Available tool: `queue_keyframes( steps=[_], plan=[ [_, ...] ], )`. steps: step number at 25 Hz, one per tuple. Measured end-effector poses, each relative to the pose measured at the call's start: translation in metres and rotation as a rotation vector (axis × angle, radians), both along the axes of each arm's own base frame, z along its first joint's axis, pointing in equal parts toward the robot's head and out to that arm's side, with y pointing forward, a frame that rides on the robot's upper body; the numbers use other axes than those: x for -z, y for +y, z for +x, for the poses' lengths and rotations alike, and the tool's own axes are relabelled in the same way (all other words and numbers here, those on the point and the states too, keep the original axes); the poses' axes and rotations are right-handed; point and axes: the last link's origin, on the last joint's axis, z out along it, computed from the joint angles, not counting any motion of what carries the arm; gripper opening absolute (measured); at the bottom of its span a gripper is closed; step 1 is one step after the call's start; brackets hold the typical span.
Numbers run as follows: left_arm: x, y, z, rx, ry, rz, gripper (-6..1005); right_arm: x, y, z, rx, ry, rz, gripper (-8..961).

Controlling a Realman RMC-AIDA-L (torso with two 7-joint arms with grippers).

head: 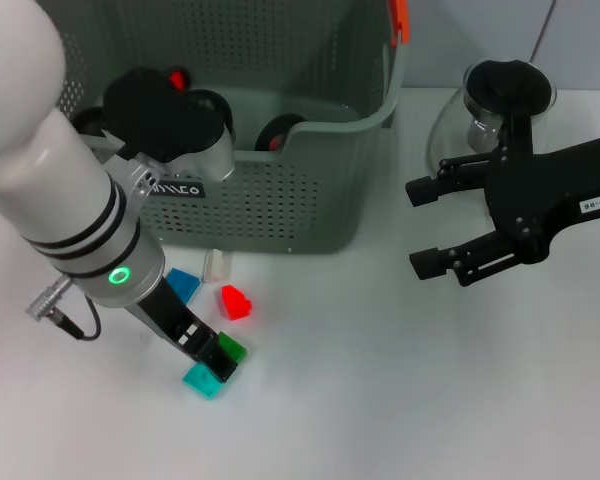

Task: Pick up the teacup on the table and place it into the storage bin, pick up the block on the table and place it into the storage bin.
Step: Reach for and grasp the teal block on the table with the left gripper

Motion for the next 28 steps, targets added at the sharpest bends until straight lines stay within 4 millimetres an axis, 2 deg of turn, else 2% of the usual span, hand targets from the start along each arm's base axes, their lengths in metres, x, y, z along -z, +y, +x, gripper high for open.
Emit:
queue_keyframes(
  steps=[16,28],
  plan=[
    [0.019,-0.005,0.002,0.066,0.033,-0.033,886,-0.001,0.0,0.003,-0.007,0.01,0.017,940],
    [0.025,-0.005,-0.005,0.037,0.046,-0.025,883,0.001,0.0,0.003,-0.023,0.008,0.015,939]
  ],
)
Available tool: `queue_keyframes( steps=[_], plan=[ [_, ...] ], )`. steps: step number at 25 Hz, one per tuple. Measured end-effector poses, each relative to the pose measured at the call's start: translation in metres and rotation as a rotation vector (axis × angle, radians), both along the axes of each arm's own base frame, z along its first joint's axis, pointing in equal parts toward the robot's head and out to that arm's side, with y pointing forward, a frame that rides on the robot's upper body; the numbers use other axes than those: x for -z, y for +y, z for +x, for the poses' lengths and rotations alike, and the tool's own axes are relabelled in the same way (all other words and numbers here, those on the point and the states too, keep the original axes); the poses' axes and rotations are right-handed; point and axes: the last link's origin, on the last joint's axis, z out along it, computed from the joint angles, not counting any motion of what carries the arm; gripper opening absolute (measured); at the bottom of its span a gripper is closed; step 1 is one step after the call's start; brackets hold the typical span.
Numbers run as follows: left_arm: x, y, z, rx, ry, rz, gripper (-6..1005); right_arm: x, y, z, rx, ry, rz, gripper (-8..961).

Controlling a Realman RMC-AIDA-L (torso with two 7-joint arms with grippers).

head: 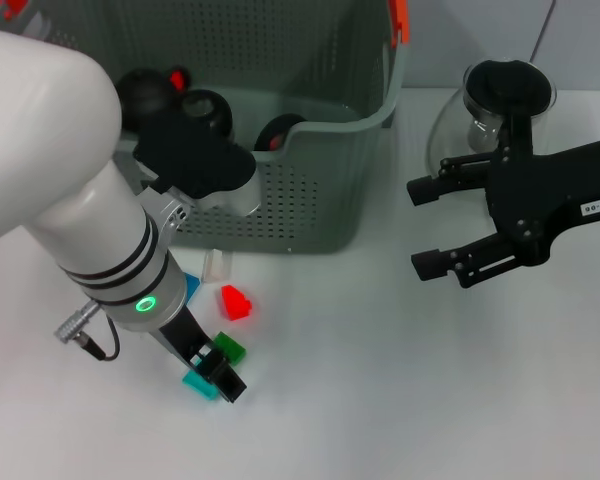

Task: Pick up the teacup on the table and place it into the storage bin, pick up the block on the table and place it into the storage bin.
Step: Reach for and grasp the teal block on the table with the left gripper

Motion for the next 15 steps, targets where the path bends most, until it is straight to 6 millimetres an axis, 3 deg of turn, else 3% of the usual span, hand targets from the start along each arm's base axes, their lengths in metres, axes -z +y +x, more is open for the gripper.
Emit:
queue_keyframes(
  steps=[15],
  plan=[
    [0.0054,-0.002,-0.0019,-0.022,0.008,0.007,878,0.0025,-0.0011,0.0027,-0.011,-0.002,-0.002,940]
  ],
)
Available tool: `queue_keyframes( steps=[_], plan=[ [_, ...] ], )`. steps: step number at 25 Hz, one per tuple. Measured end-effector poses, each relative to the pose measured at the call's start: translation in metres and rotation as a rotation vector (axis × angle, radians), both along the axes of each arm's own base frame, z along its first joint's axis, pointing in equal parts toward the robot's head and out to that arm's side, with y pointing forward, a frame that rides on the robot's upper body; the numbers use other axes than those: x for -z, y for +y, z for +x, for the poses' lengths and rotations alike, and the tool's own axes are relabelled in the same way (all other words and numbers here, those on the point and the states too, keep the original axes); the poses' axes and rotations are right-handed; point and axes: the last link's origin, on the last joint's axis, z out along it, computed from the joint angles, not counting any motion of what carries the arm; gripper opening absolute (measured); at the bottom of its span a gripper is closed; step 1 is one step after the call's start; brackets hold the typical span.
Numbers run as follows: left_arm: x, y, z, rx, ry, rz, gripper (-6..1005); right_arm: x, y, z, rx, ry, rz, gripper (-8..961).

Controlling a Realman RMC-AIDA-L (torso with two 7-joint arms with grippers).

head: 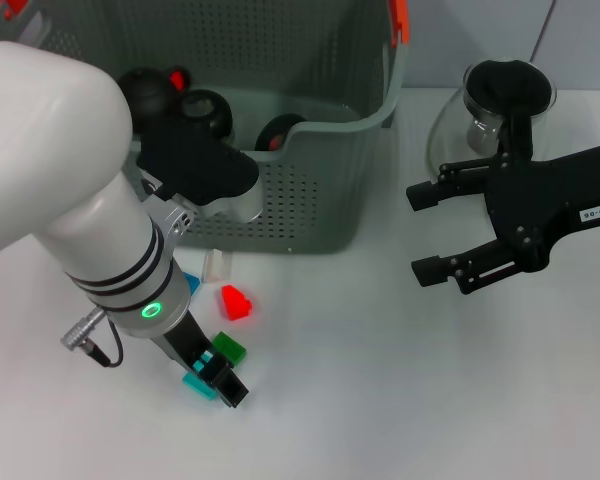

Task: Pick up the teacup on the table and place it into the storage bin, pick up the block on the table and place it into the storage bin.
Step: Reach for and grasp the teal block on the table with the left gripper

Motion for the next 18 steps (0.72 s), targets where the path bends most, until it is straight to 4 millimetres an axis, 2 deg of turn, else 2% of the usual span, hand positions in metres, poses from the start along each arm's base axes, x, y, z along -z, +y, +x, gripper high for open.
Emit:
queue_keyframes(
  steps=[18],
  plan=[
    [0.0009,0.002,-0.0043,0.005,0.021,0.012,873,-0.0002,-0.0011,0.0022,0.006,0.003,0.002,940]
  ],
)
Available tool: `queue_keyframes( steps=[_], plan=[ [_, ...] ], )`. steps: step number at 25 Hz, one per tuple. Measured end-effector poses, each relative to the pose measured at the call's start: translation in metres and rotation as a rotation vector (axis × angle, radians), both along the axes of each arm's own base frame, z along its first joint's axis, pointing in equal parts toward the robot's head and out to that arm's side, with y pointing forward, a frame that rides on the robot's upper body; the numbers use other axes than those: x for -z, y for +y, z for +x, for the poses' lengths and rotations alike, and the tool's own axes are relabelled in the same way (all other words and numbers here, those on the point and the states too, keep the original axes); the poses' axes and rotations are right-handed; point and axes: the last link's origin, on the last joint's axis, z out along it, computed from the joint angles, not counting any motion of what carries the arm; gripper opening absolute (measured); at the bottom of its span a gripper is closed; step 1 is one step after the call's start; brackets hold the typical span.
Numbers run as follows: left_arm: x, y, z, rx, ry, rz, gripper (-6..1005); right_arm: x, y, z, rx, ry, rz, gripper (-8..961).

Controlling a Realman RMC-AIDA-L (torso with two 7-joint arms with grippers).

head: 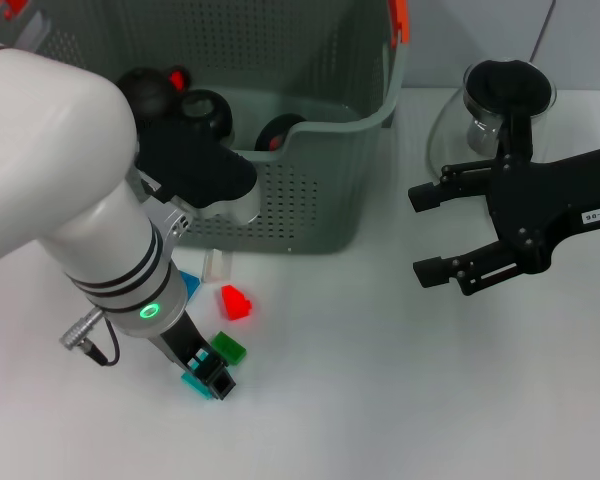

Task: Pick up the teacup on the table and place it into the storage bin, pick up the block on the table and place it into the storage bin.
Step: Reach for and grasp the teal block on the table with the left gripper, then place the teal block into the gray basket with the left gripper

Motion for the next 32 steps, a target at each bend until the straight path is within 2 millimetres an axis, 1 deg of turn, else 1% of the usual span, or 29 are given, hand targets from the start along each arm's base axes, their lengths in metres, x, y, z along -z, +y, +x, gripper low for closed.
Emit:
queue_keyframes(
  steps=[2,7,32],
  plan=[
    [0.001,-0.0002,0.0,0.004,0.004,-0.001,872,-0.0001,0.0,0.0,0.0,0.001,0.001,940],
    [0.0013,0.0002,0.0,0.004,0.007,-0.002,698,-0.0001,0.0,0.0001,0.0,0.002,0.002,940],
    [0.0036,-0.0008,0.001,0.008,0.018,-0.016,632,-0.001,0.0005,0.0007,0.001,0.003,0.007,939]
  ],
)
